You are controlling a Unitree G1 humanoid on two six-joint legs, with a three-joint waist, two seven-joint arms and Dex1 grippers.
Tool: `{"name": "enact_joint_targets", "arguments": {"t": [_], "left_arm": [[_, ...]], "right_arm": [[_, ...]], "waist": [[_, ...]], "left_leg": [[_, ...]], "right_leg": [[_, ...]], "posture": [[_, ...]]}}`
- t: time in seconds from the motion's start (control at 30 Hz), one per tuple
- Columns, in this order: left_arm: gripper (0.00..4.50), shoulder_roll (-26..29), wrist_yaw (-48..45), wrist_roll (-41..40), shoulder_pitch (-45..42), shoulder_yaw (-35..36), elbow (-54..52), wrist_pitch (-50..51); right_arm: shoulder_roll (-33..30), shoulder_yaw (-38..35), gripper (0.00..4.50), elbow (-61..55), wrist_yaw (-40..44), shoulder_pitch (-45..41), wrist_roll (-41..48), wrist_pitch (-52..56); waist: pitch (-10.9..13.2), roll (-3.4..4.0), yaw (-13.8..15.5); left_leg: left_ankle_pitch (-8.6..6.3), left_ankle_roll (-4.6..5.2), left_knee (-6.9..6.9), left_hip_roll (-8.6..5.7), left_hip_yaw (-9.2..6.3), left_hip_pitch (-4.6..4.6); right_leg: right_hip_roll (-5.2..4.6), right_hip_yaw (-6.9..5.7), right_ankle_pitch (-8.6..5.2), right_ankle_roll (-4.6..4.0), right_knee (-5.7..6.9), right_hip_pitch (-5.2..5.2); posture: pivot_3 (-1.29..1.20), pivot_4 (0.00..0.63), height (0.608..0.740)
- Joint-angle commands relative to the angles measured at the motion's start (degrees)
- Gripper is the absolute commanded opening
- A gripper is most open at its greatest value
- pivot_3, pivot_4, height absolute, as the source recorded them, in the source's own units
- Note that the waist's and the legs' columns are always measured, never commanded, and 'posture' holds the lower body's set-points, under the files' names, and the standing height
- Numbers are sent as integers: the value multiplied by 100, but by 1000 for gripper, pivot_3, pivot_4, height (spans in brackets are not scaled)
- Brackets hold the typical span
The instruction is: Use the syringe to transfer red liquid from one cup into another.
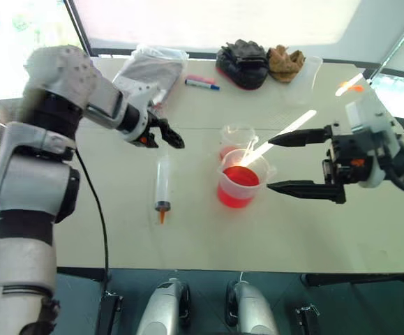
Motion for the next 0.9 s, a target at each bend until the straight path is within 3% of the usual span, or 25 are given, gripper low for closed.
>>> {"name": "enact_joint_targets", "arguments": {"t": [0.03,0.27,0.6,0.9], "left_arm": [[4482,-6,58,170,-301,-135,336,48],[4482,-310,100,244,-80,-487,526,48],[4482,-842,228,1082,490,24,527,48],[2191,-1085,252,1811,815,466,277,48]], "right_arm": [[41,-287,4500,-297,-248,137,56,-61],[237,-496,4500,-643,-765,563,224,-32],[340,-484,4500,-748,-1162,653,349,-40],[348,-532,4500,-761,-1299,725,387,-68]], "waist": [[5,-9,-43],[9,-15,-40],[7,-14,-43],[-3,-5,-33]], "left_leg": [[1,-2,-2,0,0,-1],[0,-3,7,0,-5,1],[0,-4,7,0,-7,5],[1,-9,10,0,-9,16]], "right_leg": [[0,-1,-1,1,-1,0],[-5,0,-1,1,-4,8],[-10,0,2,-4,0,6],[-24,0,9,-17,1,17]], "posture": [[0,150,740],[0,150,740],[0,150,740],[0,150,740]]}}
